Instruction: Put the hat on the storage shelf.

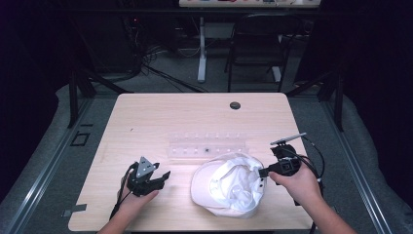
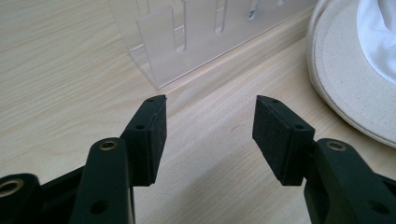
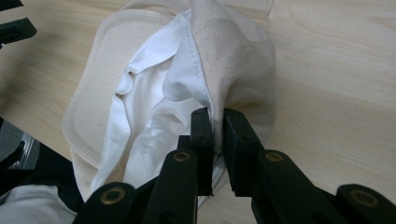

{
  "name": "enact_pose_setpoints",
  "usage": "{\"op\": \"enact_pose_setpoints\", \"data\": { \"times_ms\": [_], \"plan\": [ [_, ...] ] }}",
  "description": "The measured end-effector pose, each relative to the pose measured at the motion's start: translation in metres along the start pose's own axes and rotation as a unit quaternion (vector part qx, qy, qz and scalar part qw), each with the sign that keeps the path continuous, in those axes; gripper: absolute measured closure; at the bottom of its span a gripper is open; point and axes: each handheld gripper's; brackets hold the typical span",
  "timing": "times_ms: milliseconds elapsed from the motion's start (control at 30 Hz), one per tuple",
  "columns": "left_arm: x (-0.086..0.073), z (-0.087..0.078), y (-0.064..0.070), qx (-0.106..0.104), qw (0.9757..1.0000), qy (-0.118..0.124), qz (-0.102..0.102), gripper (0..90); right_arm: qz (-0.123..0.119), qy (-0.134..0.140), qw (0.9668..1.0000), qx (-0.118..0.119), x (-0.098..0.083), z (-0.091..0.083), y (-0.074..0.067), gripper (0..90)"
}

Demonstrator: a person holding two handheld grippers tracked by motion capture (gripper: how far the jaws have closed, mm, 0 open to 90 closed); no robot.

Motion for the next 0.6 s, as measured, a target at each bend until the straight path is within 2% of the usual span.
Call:
{"op": "enact_pose_setpoints", "data": {
  "times_ms": [167,467,500,600],
  "plan": [
    [0.000,0.000,0.000,0.000,1.0000,-0.001,-0.001,45.5,0.003,-0.018,0.9997,0.013,0.001,0.002,0.001,75.5],
    [0.000,0.001,0.000,0.000,1.0000,0.000,-0.002,45.4,0.029,-0.028,0.9988,0.026,0.000,0.017,0.010,67.0],
    [0.000,0.001,0.000,0.000,1.0000,0.000,-0.002,45.5,0.027,-0.033,0.9987,0.028,0.000,0.018,0.011,65.5],
    [0.000,0.001,0.000,0.000,1.0000,-0.002,-0.001,45.4,0.041,-0.028,0.9980,0.039,-0.003,0.022,0.013,62.5]
  ]
}}
Point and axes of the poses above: each handheld gripper's, and its own axes: z roughly forward along the jaws, x roughly out of its top, y roughly to its right, and after that the axes turned 14 degrees about -y, right-handed
